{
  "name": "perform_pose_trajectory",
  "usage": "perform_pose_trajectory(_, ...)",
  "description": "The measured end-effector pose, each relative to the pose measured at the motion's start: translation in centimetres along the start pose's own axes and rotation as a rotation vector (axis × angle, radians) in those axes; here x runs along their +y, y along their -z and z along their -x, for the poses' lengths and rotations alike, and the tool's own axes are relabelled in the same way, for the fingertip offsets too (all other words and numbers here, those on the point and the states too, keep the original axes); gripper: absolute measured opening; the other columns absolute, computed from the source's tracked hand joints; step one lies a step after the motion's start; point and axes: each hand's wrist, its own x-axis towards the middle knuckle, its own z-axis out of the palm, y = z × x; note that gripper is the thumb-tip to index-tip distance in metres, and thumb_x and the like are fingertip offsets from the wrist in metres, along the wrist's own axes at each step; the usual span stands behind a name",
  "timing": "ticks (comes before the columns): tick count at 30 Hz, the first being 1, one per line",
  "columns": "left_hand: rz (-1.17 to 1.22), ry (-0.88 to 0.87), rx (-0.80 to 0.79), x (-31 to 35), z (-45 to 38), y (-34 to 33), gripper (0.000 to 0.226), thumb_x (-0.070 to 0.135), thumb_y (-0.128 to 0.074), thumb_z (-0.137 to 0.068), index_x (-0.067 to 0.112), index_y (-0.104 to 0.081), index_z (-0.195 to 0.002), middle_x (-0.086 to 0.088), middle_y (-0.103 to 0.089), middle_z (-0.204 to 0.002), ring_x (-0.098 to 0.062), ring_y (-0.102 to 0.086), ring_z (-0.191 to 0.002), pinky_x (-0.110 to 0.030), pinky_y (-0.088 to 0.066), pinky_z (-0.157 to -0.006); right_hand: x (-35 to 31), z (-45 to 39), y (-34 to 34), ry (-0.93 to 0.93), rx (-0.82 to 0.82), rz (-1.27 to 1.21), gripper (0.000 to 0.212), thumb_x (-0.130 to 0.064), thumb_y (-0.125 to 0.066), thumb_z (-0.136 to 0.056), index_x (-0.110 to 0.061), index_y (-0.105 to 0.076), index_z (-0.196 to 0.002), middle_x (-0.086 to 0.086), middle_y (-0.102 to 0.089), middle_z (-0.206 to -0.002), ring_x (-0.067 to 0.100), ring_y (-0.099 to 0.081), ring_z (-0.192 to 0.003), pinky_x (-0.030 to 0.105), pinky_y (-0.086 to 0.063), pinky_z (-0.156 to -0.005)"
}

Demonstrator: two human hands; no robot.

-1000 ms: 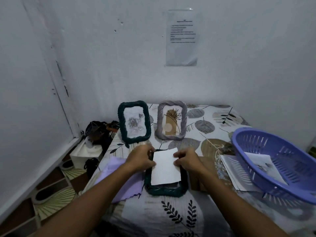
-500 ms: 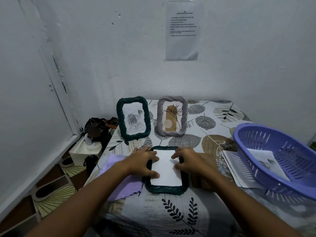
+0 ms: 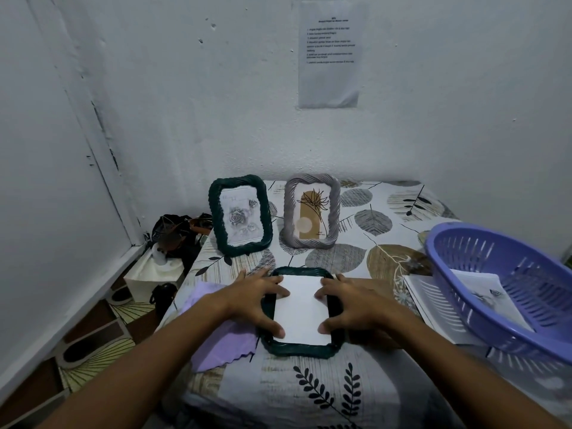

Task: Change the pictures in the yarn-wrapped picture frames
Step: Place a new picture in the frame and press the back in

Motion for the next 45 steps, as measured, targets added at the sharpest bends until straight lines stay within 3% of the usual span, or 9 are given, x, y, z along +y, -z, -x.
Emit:
perform_pose_trajectory(3,0.018,-0.006,0.008,-0.1,0.0,0.0,0.091,0.068,-0.072,-0.065,0.036,-0.039,-0.143,0.009,-0.015,-0.160,-0.018,0.004,-0.148,-0.059,0.010,-0.114,0.0,0.0,0.2,0.004,-0.005,-0.013,0.074,-0.059,-0.071,-0.070,-0.035,-0.045,-0.135,-0.005,-0.031,-0.153,0.022,-0.028,-0.140,0.043,-0.035,-0.107)
perform_pose_trajectory(8,0.018,0.015,0.002,-0.5,0.0,-0.5,0.115,0.081,-0.063,-0.055,0.030,-0.024,-0.150,0.005,-0.008,-0.162,-0.015,0.007,-0.148,-0.051,0.013,-0.116,-0.1,0.1,0.4,0.015,-0.004,-0.026,0.073,-0.056,-0.073,-0.071,-0.035,-0.045,-0.136,-0.009,-0.027,-0.155,0.020,-0.027,-0.140,0.041,-0.032,-0.108)
perform_pose_trajectory(17,-0.005,0.012,-0.021,0.0,0.1,0.1,0.105,0.071,-0.068,-0.065,0.028,-0.025,-0.151,0.009,-0.006,-0.161,-0.015,0.009,-0.148,-0.051,0.012,-0.116,0.4,-0.6,0.3,0.012,-0.030,-0.042,0.075,-0.059,-0.072,-0.069,-0.037,-0.044,-0.135,-0.008,-0.030,-0.154,0.022,-0.023,-0.143,0.045,-0.031,-0.109)
perform_pose_trajectory(25,-0.059,0.012,-0.005,0.3,0.2,0.3,0.104,0.071,-0.068,-0.066,0.029,-0.024,-0.150,0.010,-0.007,-0.161,-0.015,0.010,-0.148,-0.050,0.012,-0.115,0.7,-0.5,0.4,0.021,-0.086,0.057,0.093,-0.068,-0.068,-0.069,-0.040,-0.027,-0.147,-0.013,-0.009,-0.159,0.019,-0.002,-0.148,0.046,-0.012,-0.117)
perform_pose_trajectory(31,-0.031,0.024,-0.017,0.5,-0.1,0.5,0.113,0.079,-0.066,-0.057,0.032,-0.022,-0.150,0.005,-0.009,-0.161,-0.018,0.008,-0.148,-0.051,0.011,-0.117,0.8,-0.3,0.2,0.037,-0.043,0.030,0.089,-0.067,-0.068,-0.069,-0.039,-0.032,-0.146,-0.012,-0.012,-0.159,0.019,-0.007,-0.148,0.047,-0.017,-0.117)
perform_pose_trajectory(34,0.135,0.054,0.020,0.8,-0.5,1.2,0.119,0.078,-0.071,-0.051,0.042,-0.015,-0.150,-0.003,-0.012,-0.161,-0.027,-0.006,-0.148,-0.049,-0.007,-0.120,0.8,0.3,0.9,-0.016,0.134,-0.281,0.063,-0.054,-0.063,-0.082,-0.030,-0.046,-0.138,-0.004,-0.034,-0.153,0.020,-0.039,-0.134,0.037,-0.038,-0.101)
perform_pose_trajectory(38,0.354,-0.059,0.087,4.4,-1.2,1.2,0.109,0.066,-0.075,-0.065,0.035,-0.017,-0.152,0.009,-0.033,-0.154,-0.006,-0.028,-0.141,-0.035,-0.023,-0.117,2.1,2.1,2.0,-0.229,0.489,-0.645,0.032,-0.024,-0.058,-0.094,-0.013,-0.059,-0.123,0.007,-0.062,-0.122,0.013,-0.057,-0.099,0.019,-0.045,-0.074)
perform_pose_trajectory(42,0.291,-0.154,0.064,9.6,-2.5,-0.1,0.105,0.064,-0.068,-0.074,0.033,-0.006,-0.153,0.004,-0.029,-0.156,-0.011,-0.010,-0.147,-0.045,0.007,-0.119,4.1,4.7,1.8,-0.362,0.514,-0.661,0.026,-0.019,-0.057,-0.094,-0.009,-0.062,-0.117,0.009,-0.066,-0.111,0.015,-0.059,-0.092,0.020,-0.046,-0.070)
perform_pose_trajectory(45,0.202,-0.124,0.043,12.6,-2.8,-0.5,0.104,0.059,-0.066,-0.079,0.028,0.000,-0.154,-0.003,-0.012,-0.160,-0.021,0.002,-0.148,-0.045,0.013,-0.115,4.8,5.8,0.7,-0.432,0.485,-0.662,0.031,-0.022,-0.056,-0.095,-0.010,-0.060,-0.123,0.007,-0.063,-0.109,0.013,-0.058,-0.087,0.018,-0.045,-0.066)
